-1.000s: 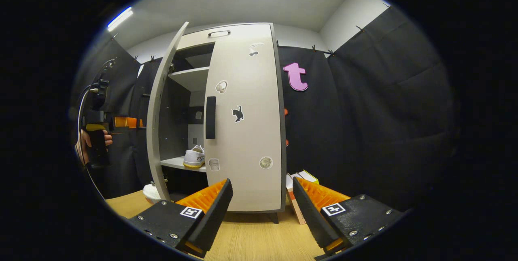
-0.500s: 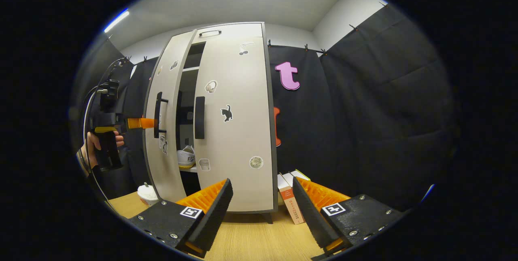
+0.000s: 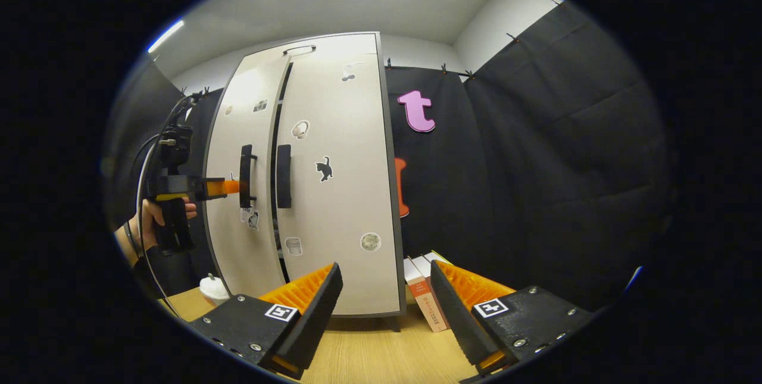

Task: Grab one shoe with the right hand and put it into the shoe cabinet, grab the other shoe with the left hand and put it into the shoe cabinet; then close the right door with the right hand and the left door with the left hand.

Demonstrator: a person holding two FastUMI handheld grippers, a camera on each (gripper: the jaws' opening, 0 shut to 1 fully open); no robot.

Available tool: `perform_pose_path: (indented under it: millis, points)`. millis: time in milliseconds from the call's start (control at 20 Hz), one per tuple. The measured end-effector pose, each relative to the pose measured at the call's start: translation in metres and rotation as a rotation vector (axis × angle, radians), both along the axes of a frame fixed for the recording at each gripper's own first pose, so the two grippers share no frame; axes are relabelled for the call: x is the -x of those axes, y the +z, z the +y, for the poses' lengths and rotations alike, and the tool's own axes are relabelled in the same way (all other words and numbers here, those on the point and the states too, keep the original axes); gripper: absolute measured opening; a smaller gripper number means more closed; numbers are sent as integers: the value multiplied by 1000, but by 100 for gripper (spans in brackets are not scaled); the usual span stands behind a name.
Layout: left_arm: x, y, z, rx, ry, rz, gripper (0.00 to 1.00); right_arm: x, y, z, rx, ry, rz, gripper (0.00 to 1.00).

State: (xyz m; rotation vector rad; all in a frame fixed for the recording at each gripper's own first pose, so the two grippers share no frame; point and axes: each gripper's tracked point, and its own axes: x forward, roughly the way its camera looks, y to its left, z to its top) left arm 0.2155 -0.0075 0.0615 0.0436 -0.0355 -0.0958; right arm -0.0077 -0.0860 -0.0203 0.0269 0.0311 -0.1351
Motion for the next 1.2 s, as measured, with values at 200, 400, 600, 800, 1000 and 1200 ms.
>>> perform_pose_path:
  millis: [200, 400, 600, 800, 1000, 1200]
  points:
    - [-10, -2, -3, 21, -4, 15, 92, 0, -1, -1, -2, 2, 11, 92]
    - [-8, -1, -3, 25, -2, 18, 96, 1, 5, 0, 2, 3, 4, 92]
    - [20, 17, -2, 45, -12, -24, 96, 0, 10, 9, 6, 26, 0, 92]
    - [77, 24, -1, 17, -7, -21, 96, -2, 12, 25, 14, 65, 0, 92]
    - [136, 8, 8, 51, 14, -20, 96, -3, 7, 39, 0, 103, 9, 92]
    - [176, -26, 18, 67, 37, -18, 96, 2, 6, 51, -14, 131, 5, 92]
